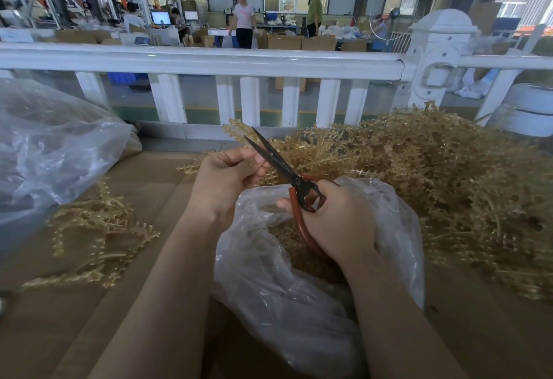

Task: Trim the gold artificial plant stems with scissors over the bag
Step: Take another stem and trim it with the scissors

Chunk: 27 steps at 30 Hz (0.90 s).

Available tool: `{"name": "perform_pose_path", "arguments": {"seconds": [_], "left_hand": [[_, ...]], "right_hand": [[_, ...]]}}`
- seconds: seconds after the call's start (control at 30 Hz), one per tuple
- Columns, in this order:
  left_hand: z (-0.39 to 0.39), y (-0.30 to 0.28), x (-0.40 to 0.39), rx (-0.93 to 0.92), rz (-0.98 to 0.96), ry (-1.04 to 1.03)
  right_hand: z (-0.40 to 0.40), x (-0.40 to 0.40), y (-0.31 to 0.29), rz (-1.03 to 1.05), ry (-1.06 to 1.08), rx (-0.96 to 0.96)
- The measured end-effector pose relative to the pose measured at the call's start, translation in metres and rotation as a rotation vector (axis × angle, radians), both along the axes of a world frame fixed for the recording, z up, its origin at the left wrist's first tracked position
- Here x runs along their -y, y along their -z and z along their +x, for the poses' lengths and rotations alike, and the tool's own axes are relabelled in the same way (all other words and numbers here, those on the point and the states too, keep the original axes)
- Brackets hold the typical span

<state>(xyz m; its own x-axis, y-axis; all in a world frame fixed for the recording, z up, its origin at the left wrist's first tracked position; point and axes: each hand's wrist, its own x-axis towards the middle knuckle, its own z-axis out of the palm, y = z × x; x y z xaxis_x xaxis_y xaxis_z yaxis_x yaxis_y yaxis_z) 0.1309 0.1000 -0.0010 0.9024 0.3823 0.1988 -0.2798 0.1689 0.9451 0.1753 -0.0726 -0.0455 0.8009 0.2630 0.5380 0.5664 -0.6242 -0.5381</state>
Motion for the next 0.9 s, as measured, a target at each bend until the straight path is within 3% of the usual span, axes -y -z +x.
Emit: {"name": "perform_pose_path", "arguments": {"seconds": [0.43, 0.67, 0.9], "left_hand": [[0.0014, 0.0027, -0.003, -0.019, -0.025, -0.028], [-0.0024, 0.0018, -0.0017, 0.012, 0.238, -0.047], [-0.0045, 0.0013, -0.0008, 0.01, 0.299, -0.012]], "right_hand": [[0.0047, 0.0012, 0.0028, -0.004, -0.025, -0.056], [0.0024, 0.0012, -0.0008, -0.043, 0.015, 0.035], [0.0015, 0.0014, 0.0002, -0.032, 0.032, 0.056]]}}
